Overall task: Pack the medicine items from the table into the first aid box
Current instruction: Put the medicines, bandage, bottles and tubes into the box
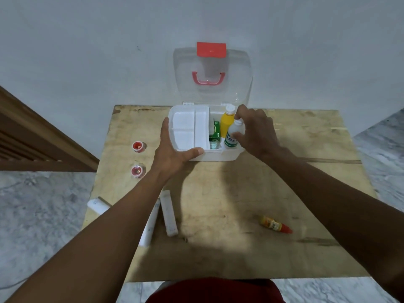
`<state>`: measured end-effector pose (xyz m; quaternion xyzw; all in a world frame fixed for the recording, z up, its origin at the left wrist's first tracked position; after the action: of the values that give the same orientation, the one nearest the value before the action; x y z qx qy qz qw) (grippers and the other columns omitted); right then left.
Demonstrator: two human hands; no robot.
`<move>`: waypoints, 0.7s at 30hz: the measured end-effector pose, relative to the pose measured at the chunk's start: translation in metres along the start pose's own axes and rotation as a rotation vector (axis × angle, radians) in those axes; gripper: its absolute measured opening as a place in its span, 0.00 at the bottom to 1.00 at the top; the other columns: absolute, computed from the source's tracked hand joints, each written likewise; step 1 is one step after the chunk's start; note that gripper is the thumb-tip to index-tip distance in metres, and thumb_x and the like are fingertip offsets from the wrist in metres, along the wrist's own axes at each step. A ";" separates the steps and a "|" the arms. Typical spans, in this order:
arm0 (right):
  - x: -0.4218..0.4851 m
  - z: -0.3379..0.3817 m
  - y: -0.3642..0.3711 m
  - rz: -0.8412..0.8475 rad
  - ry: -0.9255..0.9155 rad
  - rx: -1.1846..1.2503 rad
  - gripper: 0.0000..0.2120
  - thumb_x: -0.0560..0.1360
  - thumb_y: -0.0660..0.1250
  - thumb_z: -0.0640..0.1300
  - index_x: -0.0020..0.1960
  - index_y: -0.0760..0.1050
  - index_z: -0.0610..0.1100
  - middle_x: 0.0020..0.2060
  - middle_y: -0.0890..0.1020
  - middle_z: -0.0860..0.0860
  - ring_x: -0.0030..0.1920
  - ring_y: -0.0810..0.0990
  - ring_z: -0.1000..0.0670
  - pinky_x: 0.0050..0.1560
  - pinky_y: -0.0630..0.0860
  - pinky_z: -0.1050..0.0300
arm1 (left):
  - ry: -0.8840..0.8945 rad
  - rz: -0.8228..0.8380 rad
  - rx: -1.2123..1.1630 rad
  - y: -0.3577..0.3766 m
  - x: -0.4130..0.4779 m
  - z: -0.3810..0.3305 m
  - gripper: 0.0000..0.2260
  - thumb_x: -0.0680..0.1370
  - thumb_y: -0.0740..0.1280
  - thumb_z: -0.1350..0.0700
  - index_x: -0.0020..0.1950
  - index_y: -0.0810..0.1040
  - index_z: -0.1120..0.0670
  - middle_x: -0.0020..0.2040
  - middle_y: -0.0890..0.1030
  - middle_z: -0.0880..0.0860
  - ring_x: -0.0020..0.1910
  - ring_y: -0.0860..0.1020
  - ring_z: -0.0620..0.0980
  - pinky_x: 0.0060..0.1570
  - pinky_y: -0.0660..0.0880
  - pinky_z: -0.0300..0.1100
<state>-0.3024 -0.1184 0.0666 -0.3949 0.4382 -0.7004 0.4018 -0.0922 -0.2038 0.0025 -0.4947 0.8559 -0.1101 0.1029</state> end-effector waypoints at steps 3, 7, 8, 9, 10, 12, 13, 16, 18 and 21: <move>-0.004 -0.006 -0.001 -0.014 0.010 0.063 0.19 0.68 0.77 0.42 0.55 0.74 0.43 0.49 0.82 0.44 0.50 0.77 0.39 0.51 0.76 0.44 | 0.019 0.009 -0.007 0.001 -0.001 -0.005 0.44 0.64 0.80 0.48 0.73 0.60 0.47 0.63 0.73 0.42 0.61 0.73 0.40 0.58 0.78 0.49; -0.011 -0.013 -0.004 -0.042 0.019 0.125 0.17 0.70 0.75 0.40 0.58 0.78 0.42 0.51 0.83 0.42 0.50 0.78 0.39 0.51 0.74 0.48 | 0.032 0.006 -0.008 0.001 -0.002 -0.007 0.45 0.63 0.80 0.47 0.74 0.59 0.46 0.63 0.72 0.41 0.62 0.72 0.39 0.57 0.77 0.45; -0.013 -0.014 -0.004 -0.040 0.025 0.123 0.17 0.71 0.75 0.40 0.59 0.78 0.42 0.51 0.83 0.42 0.50 0.78 0.40 0.52 0.74 0.48 | 0.028 0.004 -0.007 0.001 -0.001 -0.006 0.45 0.63 0.80 0.47 0.73 0.60 0.45 0.63 0.73 0.41 0.62 0.72 0.40 0.58 0.77 0.47; -0.013 -0.015 -0.004 -0.036 0.032 0.119 0.17 0.71 0.74 0.40 0.59 0.78 0.42 0.51 0.83 0.43 0.50 0.79 0.40 0.52 0.74 0.49 | 0.025 0.005 -0.008 0.001 -0.001 -0.006 0.45 0.62 0.81 0.47 0.73 0.60 0.45 0.63 0.73 0.40 0.62 0.73 0.40 0.58 0.77 0.49; -0.013 -0.015 -0.004 -0.034 0.037 0.116 0.17 0.72 0.74 0.40 0.60 0.78 0.42 0.51 0.83 0.43 0.50 0.79 0.40 0.51 0.74 0.49 | 0.024 0.009 -0.008 0.001 0.000 -0.005 0.45 0.62 0.81 0.47 0.73 0.60 0.44 0.63 0.73 0.39 0.62 0.73 0.40 0.59 0.77 0.51; -0.013 -0.014 -0.004 -0.032 0.039 0.111 0.17 0.72 0.74 0.40 0.59 0.78 0.41 0.50 0.84 0.42 0.49 0.79 0.39 0.51 0.75 0.48 | 0.023 0.016 -0.013 0.001 0.001 -0.005 0.45 0.62 0.81 0.47 0.73 0.60 0.44 0.63 0.73 0.40 0.62 0.73 0.40 0.59 0.77 0.53; -0.013 -0.013 -0.004 -0.032 0.040 0.107 0.17 0.72 0.74 0.40 0.59 0.78 0.41 0.49 0.84 0.42 0.49 0.79 0.39 0.50 0.75 0.48 | 0.021 0.017 -0.017 0.001 0.001 -0.005 0.45 0.62 0.81 0.47 0.73 0.60 0.44 0.63 0.73 0.41 0.62 0.73 0.41 0.60 0.77 0.52; -0.014 -0.013 -0.004 -0.030 0.051 0.098 0.17 0.72 0.74 0.40 0.59 0.77 0.41 0.48 0.84 0.42 0.48 0.79 0.39 0.48 0.74 0.49 | 0.027 0.017 -0.028 0.001 0.000 -0.007 0.45 0.62 0.81 0.48 0.73 0.60 0.46 0.64 0.73 0.42 0.62 0.72 0.38 0.58 0.77 0.47; -0.014 -0.013 -0.004 -0.033 0.053 0.092 0.16 0.72 0.74 0.39 0.59 0.77 0.41 0.48 0.84 0.42 0.48 0.79 0.39 0.48 0.74 0.50 | 0.030 0.017 -0.027 0.001 0.000 -0.008 0.45 0.62 0.80 0.48 0.74 0.60 0.46 0.63 0.73 0.43 0.61 0.73 0.40 0.57 0.78 0.46; -0.015 -0.012 -0.003 -0.031 0.049 0.081 0.17 0.71 0.74 0.39 0.58 0.77 0.41 0.48 0.84 0.42 0.48 0.79 0.39 0.48 0.74 0.48 | 0.023 0.012 -0.028 0.001 -0.001 -0.007 0.45 0.62 0.80 0.48 0.74 0.59 0.46 0.63 0.73 0.43 0.61 0.73 0.43 0.56 0.78 0.45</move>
<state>-0.3081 -0.1008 0.0630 -0.3678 0.4129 -0.7333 0.3956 -0.0947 -0.2015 0.0086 -0.4898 0.8614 -0.1029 0.0867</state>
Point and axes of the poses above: each hand's wrist, its own x-axis towards the middle knuckle, its own y-axis out of the palm, z = x × y, the point moved 10 cm from there along x, towards the middle knuckle
